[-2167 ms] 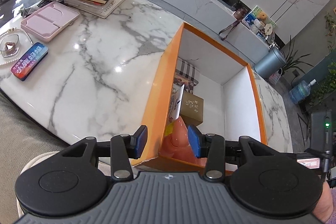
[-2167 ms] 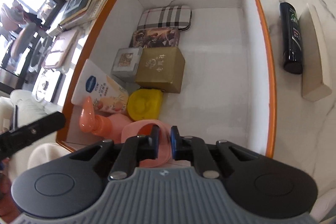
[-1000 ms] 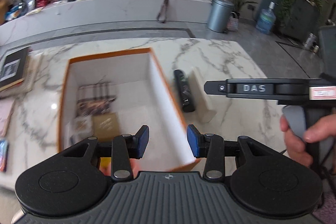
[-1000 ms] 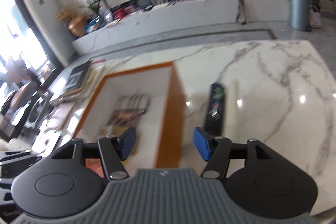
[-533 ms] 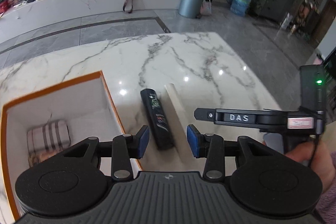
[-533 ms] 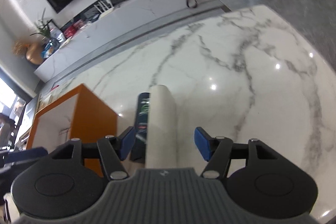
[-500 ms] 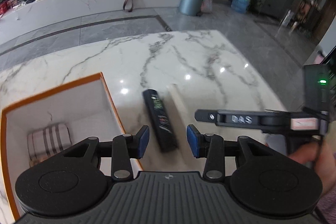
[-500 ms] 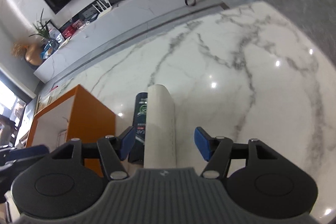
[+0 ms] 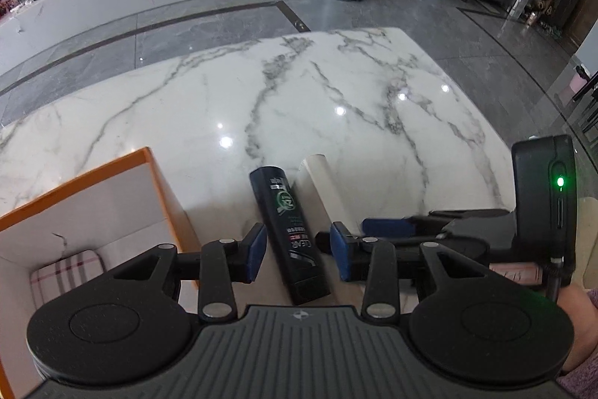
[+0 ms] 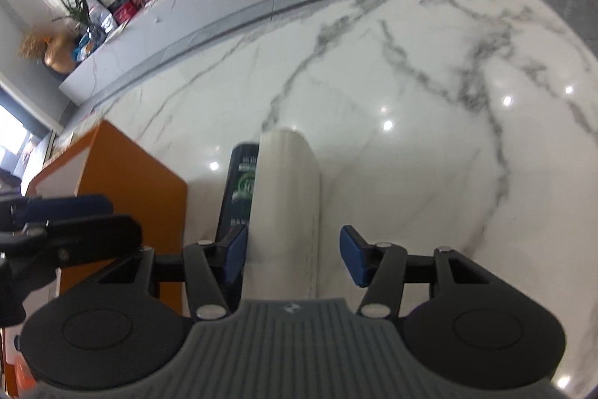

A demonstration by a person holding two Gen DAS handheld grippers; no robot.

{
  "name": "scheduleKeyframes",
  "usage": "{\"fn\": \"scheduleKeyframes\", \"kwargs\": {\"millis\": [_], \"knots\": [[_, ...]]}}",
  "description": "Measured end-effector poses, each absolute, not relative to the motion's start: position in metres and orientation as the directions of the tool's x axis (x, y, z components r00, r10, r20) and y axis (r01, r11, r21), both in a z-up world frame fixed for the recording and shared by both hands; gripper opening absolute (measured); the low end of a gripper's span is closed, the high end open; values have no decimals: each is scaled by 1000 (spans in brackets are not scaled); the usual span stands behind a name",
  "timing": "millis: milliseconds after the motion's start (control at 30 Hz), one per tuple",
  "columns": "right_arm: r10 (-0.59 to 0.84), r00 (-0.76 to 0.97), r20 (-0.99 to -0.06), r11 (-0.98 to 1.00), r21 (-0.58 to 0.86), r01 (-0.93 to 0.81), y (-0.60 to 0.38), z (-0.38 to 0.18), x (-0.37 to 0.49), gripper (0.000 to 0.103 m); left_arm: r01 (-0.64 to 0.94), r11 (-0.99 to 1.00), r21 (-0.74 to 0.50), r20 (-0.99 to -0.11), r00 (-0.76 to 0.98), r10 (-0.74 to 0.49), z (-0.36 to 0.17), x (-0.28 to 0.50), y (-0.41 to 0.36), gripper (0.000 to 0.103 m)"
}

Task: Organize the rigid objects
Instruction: 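Grasp the white roll with the right tool while the left tool grasps the black CLEAR spray can, then lift and carry the white roll and black spray can toward the box with both tools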

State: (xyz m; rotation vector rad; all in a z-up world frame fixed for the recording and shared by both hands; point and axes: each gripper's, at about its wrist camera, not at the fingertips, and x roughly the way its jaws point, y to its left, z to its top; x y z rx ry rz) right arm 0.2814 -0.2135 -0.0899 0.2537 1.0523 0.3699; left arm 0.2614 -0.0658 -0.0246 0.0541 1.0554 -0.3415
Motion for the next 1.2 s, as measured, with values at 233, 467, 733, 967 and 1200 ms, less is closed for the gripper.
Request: {"fn": "scheduleKeyframes", "kwargs": {"millis": [233,467,733,967,1200], "knots": [[405,437,-803,913,377,-154,-230,-89,278,29,265,961,-82,-893,408,-189,-37,279,-90,37],[333,478,-813,937,340,-74,-266,-87,279,29,157,988,9,-943,329,-43,-74,310,-106,38],[382,467,-797,919,381,-102,-270,-89,282,29,117,990,79,-968,244,48,-105,321,-111,44],[424,440,-791,900,424,-105,-276,-98,285,30,116,992,51,-961,275,18,-115,318,-108,42],[445,459,-769,885,455,-96,-281,-102,291,37,124,992,8,-958,285,-28,-110,303,-106,39]]}}
